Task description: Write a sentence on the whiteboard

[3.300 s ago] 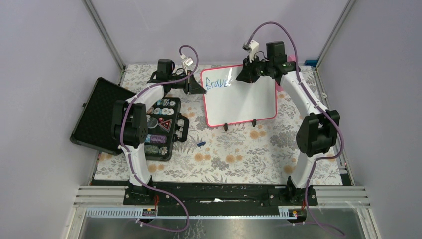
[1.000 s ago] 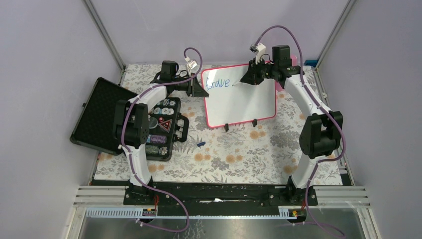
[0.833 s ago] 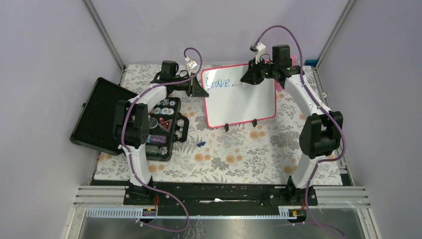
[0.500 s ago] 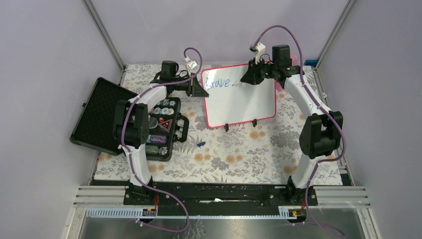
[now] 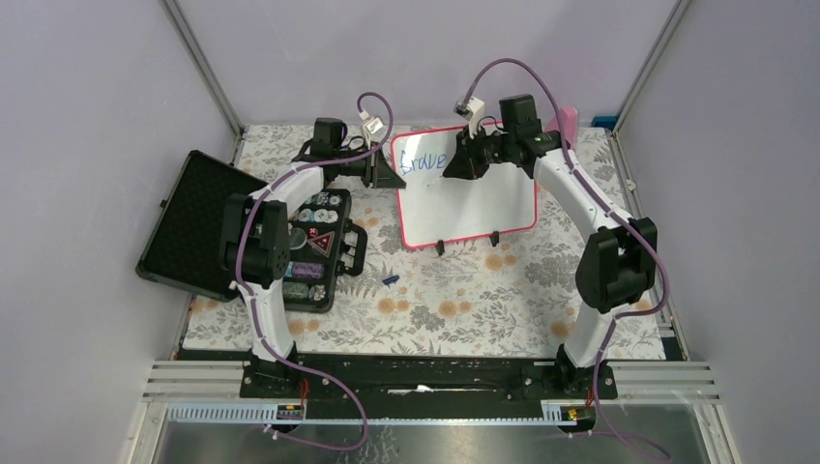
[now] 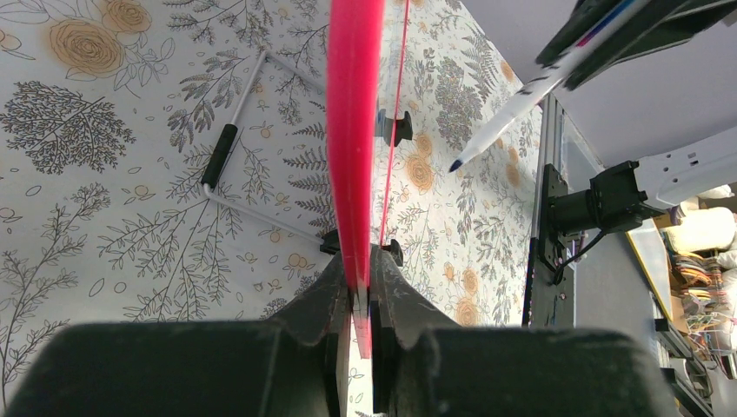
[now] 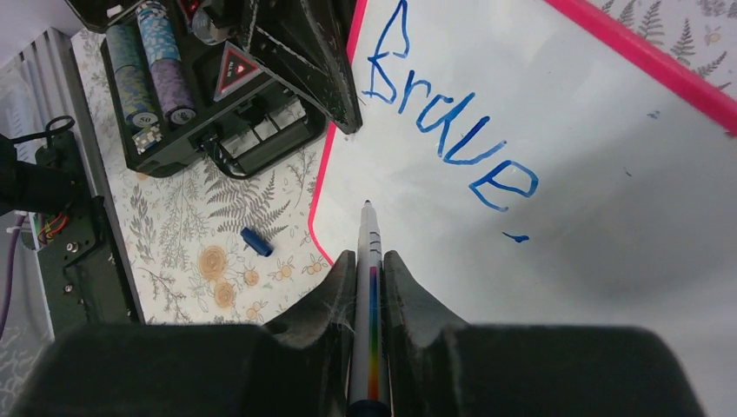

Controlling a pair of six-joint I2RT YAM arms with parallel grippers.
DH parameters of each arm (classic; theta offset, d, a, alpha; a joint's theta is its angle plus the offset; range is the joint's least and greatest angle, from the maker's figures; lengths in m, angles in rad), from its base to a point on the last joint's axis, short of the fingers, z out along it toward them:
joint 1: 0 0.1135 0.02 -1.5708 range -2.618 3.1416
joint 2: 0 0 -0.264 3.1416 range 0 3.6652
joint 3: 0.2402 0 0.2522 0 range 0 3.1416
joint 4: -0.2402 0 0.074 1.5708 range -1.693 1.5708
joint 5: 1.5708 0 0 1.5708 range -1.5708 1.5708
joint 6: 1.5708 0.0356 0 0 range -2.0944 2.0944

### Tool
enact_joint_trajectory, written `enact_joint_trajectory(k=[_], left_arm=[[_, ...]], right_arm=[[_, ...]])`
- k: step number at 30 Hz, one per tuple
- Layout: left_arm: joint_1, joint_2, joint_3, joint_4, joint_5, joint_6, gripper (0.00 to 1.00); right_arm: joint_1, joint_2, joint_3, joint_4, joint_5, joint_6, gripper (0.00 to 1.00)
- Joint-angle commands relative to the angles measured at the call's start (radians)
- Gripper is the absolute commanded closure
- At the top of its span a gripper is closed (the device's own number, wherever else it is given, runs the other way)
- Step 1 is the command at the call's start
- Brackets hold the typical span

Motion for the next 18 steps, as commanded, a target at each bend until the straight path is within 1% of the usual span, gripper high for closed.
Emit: enact_joint_trajectory(k=[1,7,12,15,18], left_arm=[[-0.006,0.002,0.031,0.02,-0.006,0.031,1.0],[-0.006,0.003,0.029,0.02,-0.007,0.033,1.0],[-0.006,0.001,0.03,0.019,-0.006,0.042,1.0],[-0.006,0.005,0.043,-0.019,-0.013,0.077,1.0],[-0.006,0.023,0.076,-0.091,-0.026,0.141,1.0]], right_arm=[[-0.01,-0.11,0.011,0.018,-0.038,0.014,1.0],[-0.026,-0.139,0.002,0.02,-0.018,0.02,1.0],[-0.09,-0.126,0.009,0.042,-0.034,0.039,1.0],[-0.124,-0.117,0.011,0.049,-0.043,0.042,1.0],[-0.148,-0.115,0.012,0.059,-0.038,0.043,1.0]])
